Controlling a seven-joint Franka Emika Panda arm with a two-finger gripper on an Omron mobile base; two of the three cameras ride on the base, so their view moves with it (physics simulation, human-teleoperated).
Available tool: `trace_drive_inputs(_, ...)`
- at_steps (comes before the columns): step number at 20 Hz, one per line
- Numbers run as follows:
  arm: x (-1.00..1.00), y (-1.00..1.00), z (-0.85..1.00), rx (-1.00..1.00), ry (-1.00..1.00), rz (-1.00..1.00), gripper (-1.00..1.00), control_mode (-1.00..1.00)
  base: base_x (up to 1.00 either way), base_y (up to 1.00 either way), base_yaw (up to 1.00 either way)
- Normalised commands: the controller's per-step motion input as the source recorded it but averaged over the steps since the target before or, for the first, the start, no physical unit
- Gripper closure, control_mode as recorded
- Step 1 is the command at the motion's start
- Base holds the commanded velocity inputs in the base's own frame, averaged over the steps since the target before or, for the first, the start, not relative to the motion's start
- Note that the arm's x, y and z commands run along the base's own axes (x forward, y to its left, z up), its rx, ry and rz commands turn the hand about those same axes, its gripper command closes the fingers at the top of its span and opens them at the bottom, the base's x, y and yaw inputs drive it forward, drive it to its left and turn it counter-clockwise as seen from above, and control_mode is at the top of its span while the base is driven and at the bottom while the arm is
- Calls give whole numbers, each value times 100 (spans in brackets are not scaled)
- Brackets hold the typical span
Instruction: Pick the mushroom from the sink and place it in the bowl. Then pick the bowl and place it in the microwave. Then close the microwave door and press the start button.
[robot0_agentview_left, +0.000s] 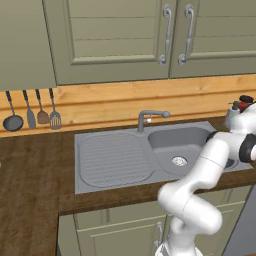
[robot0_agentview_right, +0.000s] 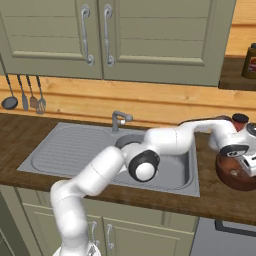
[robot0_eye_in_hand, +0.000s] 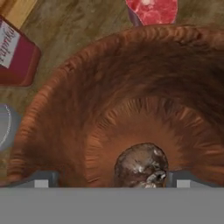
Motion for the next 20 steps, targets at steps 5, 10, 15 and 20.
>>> trace_drive_inputs(5,10,90,9,-14,-3,-2,-100,-100,0,0,0)
trace_drive_inputs(10,13,90,5,-21,0,0,-100,-100,0,0,0)
trace_drive_inputs(15,16,42,-7,-16,0,2,-100,-100,0,0,0)
trace_drive_inputs(20,16,0,-5,-6,6,7,-100,-100,0,0,0)
